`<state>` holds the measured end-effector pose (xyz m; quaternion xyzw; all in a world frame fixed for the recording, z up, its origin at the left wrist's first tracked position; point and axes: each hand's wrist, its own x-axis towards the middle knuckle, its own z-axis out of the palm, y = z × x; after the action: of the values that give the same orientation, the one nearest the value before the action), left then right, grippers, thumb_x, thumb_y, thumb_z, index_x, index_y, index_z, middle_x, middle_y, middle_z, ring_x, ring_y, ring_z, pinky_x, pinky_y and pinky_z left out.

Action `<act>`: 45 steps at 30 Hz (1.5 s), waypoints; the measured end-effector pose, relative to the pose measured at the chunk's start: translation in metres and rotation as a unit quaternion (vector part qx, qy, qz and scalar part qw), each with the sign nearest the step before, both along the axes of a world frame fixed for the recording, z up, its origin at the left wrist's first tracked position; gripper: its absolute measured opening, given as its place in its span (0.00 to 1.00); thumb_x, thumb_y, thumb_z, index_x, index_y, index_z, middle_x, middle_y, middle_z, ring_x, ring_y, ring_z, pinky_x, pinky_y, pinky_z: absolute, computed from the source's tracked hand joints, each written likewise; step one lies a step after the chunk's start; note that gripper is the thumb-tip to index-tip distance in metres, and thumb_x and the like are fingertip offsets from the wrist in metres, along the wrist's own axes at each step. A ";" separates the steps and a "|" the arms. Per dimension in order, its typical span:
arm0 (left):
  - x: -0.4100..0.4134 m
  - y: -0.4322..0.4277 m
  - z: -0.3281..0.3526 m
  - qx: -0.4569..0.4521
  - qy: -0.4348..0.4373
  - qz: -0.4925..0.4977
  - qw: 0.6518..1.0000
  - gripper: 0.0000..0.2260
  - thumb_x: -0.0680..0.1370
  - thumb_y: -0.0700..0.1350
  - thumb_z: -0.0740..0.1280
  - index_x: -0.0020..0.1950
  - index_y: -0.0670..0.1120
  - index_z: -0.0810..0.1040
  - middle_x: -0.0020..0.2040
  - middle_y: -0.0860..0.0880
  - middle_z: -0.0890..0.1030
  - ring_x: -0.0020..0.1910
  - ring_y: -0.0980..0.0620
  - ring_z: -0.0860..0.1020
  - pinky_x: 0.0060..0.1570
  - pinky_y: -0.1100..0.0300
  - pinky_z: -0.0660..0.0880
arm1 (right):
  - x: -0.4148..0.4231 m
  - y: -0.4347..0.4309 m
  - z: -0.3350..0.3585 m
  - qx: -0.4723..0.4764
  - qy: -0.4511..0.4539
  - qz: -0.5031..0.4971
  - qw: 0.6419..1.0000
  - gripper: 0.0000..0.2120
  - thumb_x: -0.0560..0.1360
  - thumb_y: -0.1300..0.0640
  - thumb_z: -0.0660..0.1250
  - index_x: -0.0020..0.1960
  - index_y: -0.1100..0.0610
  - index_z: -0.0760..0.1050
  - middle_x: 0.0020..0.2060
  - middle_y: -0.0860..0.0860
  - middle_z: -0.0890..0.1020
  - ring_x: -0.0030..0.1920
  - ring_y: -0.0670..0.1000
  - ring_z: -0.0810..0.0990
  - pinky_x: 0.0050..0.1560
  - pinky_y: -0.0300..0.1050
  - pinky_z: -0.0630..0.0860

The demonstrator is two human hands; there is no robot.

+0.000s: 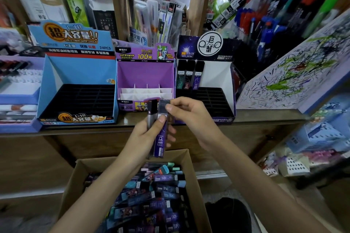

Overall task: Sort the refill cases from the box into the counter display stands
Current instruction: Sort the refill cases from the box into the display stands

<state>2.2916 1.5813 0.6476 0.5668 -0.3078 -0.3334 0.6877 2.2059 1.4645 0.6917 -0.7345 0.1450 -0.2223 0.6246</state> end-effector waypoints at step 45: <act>-0.003 -0.047 0.038 -0.010 -0.206 0.018 0.978 0.06 0.76 0.39 0.68 0.48 0.50 0.77 0.36 0.60 0.78 0.42 0.60 0.76 0.42 0.70 0.72 | -0.025 -0.073 0.027 -0.110 -0.022 -0.082 0.990 0.04 0.73 0.53 0.70 0.45 0.44 0.80 0.42 0.45 0.85 0.46 0.45 0.83 0.48 0.35 0.77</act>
<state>2.2885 1.5341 0.6857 0.6215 -0.4357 -0.1940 0.6215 2.1814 1.3919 0.7190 -0.7791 0.1652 -0.3034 0.5232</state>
